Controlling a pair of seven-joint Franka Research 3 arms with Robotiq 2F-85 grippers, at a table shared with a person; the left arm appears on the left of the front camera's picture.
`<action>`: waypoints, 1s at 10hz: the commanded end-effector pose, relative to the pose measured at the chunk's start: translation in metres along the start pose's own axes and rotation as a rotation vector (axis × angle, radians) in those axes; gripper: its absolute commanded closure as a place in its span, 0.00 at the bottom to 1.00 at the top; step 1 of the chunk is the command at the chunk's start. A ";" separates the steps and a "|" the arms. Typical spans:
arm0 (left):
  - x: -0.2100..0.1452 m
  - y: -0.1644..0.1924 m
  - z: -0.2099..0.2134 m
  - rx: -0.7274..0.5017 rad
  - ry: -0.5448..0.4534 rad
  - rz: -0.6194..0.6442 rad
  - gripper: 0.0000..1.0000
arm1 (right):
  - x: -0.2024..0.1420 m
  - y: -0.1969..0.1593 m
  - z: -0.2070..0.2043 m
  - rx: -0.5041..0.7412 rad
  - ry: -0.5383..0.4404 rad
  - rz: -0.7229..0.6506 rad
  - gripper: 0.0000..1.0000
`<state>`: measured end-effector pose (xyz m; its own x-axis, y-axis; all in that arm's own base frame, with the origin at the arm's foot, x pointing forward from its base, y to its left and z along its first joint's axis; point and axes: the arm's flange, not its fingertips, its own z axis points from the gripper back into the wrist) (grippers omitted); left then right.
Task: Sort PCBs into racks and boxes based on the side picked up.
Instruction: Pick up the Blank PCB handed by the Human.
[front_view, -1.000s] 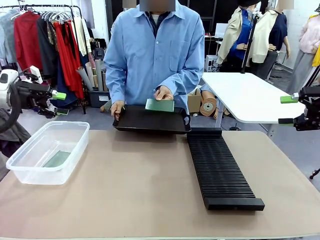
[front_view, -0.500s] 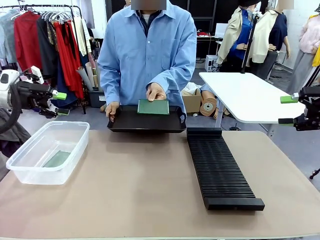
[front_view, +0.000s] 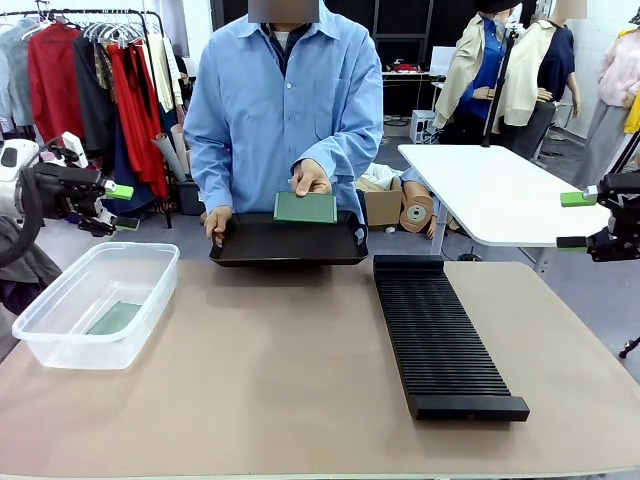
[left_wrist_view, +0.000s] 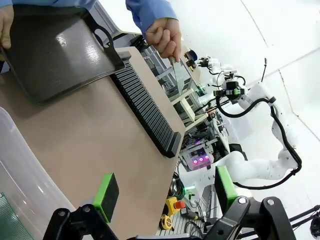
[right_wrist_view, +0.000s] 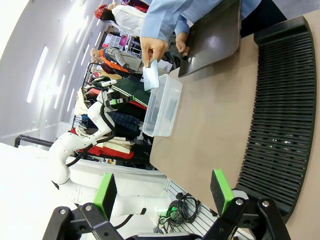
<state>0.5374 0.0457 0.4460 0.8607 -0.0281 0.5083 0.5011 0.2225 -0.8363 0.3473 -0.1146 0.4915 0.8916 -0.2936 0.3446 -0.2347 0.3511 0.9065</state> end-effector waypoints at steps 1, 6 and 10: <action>-0.006 -0.002 -0.001 0.005 -0.013 0.013 0.00 | 0.000 0.000 0.000 0.000 0.000 0.000 0.00; -0.020 -0.005 0.000 -0.021 -0.043 0.004 0.00 | 0.024 -0.012 -0.028 0.054 -0.029 0.046 0.00; -0.018 -0.003 -0.001 -0.004 -0.010 0.024 0.00 | 0.048 -0.024 -0.067 0.066 0.028 0.108 0.00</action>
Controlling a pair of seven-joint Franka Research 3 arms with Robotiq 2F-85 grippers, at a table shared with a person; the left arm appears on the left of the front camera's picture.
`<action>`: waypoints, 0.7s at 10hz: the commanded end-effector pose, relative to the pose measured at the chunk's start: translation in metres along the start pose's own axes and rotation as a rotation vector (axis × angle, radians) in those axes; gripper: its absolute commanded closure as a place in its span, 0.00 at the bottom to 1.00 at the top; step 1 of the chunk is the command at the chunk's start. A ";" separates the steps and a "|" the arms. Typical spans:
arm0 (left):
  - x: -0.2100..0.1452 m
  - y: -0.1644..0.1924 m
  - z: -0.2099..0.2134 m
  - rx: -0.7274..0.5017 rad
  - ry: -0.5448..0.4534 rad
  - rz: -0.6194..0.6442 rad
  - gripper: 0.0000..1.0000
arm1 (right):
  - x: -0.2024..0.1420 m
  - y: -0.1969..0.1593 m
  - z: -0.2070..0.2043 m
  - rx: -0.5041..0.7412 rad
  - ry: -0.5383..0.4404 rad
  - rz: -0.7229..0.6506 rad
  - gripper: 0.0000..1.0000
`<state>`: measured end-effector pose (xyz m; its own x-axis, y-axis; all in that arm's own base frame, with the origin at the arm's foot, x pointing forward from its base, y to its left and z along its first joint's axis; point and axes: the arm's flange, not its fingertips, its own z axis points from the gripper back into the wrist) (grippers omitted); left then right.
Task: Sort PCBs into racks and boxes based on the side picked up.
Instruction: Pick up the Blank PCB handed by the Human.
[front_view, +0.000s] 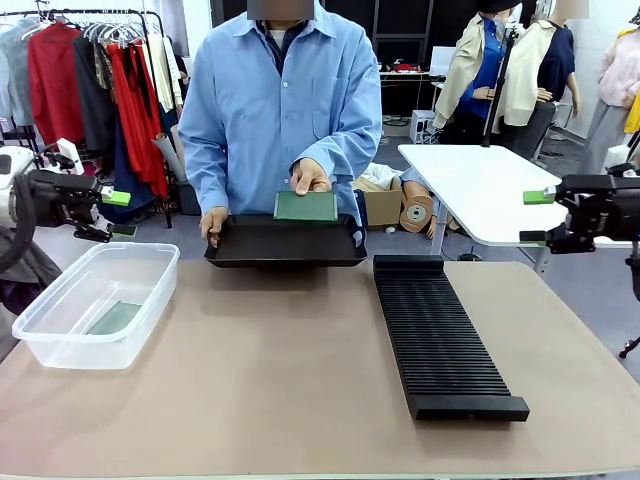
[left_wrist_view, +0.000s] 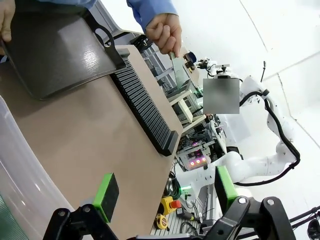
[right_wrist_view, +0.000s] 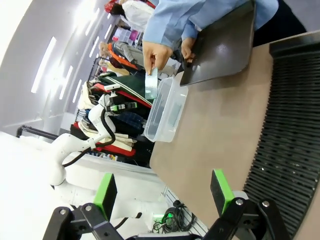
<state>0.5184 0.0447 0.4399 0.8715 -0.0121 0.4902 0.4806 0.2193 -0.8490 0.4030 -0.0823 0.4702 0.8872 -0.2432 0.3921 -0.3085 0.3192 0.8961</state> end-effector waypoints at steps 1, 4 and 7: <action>0.002 0.002 0.000 0.000 0.001 0.000 0.00 | 0.022 -0.010 -0.022 0.026 0.014 0.053 0.00; 0.002 0.002 0.000 0.000 0.001 0.000 0.00 | 0.040 -0.022 -0.064 0.086 0.026 0.070 0.00; 0.002 0.002 0.000 0.000 0.001 0.000 0.00 | 0.056 -0.035 -0.110 0.118 0.057 0.090 0.00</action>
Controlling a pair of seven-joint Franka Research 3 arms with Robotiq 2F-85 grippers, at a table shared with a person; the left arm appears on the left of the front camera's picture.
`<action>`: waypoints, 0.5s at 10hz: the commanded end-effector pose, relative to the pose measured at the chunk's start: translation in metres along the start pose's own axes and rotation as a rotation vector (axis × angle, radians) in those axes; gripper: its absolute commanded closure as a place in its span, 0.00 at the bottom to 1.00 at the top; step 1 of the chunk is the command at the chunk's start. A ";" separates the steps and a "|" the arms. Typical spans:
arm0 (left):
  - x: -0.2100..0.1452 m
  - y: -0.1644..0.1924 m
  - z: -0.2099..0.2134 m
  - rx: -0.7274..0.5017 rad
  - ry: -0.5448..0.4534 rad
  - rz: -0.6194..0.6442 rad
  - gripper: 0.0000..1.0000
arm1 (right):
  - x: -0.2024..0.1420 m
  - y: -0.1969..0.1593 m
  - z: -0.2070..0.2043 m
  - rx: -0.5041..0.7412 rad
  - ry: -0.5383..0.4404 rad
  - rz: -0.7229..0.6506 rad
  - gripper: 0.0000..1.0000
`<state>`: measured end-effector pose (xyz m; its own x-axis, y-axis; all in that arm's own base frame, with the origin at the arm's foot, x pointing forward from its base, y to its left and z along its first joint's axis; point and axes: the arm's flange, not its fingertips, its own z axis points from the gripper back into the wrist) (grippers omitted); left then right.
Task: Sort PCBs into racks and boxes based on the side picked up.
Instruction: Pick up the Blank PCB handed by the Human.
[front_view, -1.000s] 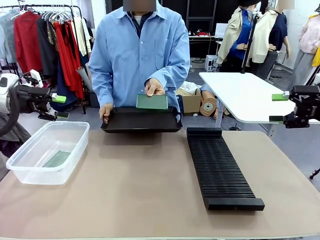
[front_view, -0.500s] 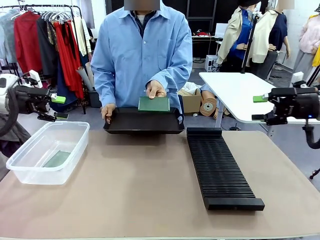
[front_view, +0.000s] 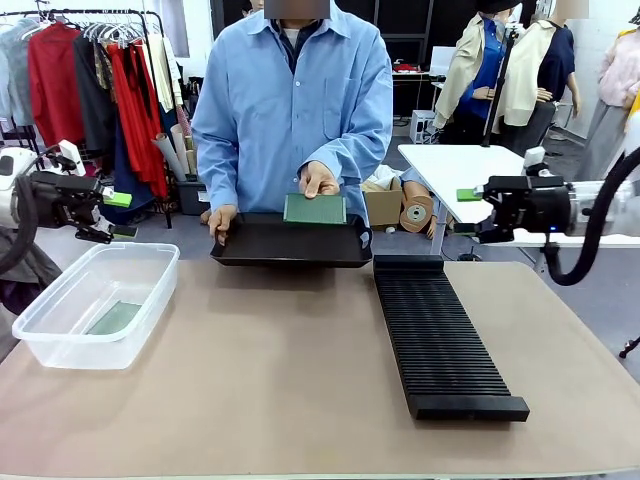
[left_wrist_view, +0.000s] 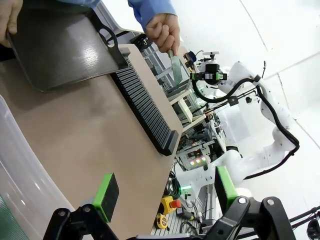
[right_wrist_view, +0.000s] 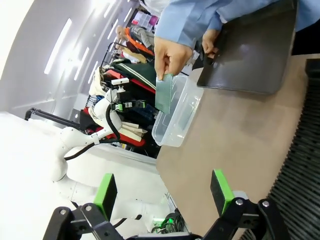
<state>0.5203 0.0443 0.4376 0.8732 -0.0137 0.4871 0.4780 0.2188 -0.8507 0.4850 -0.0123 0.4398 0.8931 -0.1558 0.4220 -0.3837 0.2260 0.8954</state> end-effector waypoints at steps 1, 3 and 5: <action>0.001 -0.001 0.001 0.001 -0.002 -0.003 0.00 | 0.021 -0.016 -0.023 0.002 0.005 0.048 0.00; 0.001 -0.001 0.001 0.001 -0.002 -0.003 0.00 | 0.038 -0.035 -0.043 0.049 0.072 0.031 0.00; 0.001 -0.001 0.001 0.001 -0.002 -0.003 0.00 | 0.054 -0.046 -0.061 0.069 0.109 0.053 0.00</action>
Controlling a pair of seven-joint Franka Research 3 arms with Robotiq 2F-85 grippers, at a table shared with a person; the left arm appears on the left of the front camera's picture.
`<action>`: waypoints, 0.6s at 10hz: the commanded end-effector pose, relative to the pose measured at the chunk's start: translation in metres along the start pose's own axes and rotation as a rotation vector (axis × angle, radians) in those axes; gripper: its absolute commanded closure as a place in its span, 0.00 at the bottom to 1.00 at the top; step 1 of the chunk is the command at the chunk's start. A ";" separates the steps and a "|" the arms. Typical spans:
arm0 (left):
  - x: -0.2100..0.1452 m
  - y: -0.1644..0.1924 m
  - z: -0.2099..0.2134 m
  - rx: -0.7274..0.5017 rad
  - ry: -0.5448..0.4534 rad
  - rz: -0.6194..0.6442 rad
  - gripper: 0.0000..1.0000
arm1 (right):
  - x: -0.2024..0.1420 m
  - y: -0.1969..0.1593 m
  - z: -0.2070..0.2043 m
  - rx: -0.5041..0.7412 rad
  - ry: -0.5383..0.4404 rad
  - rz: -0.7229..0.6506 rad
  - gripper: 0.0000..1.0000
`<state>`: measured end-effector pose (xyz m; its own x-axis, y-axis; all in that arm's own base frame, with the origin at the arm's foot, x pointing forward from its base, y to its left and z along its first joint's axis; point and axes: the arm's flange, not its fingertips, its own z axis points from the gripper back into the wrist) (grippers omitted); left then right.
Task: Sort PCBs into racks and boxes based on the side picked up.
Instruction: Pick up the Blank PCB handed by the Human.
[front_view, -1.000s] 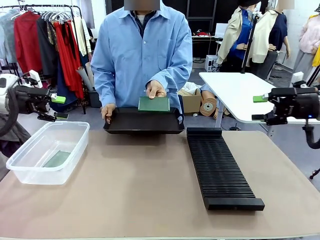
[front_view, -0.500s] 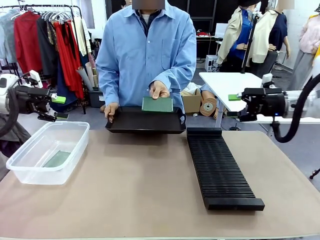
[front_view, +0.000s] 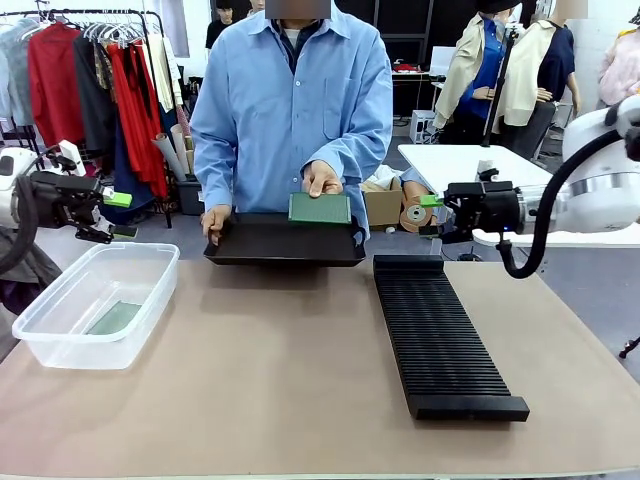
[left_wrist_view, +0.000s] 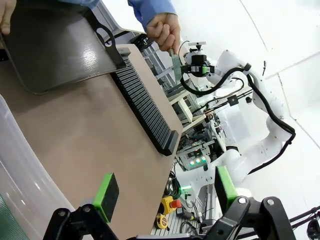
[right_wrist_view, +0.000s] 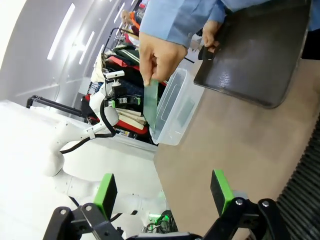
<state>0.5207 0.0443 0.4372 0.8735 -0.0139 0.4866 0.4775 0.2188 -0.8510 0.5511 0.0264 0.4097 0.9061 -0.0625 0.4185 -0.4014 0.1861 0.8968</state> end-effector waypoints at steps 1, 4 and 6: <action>0.001 -0.002 0.001 0.001 -0.002 -0.003 0.00 | 0.023 -0.007 -0.008 0.043 0.025 0.053 0.00; 0.001 -0.002 0.001 0.001 -0.002 -0.003 0.00 | 0.050 -0.025 -0.033 0.110 0.036 0.041 0.00; 0.001 -0.002 0.001 0.001 -0.002 -0.003 0.00 | 0.053 -0.022 -0.053 0.128 0.052 0.022 0.00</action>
<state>0.5209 0.0443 0.4369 0.8738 -0.0140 0.4862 0.4771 0.2188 -0.8512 0.6095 0.0617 0.3979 0.8975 0.0005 0.4410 -0.4392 0.0910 0.8938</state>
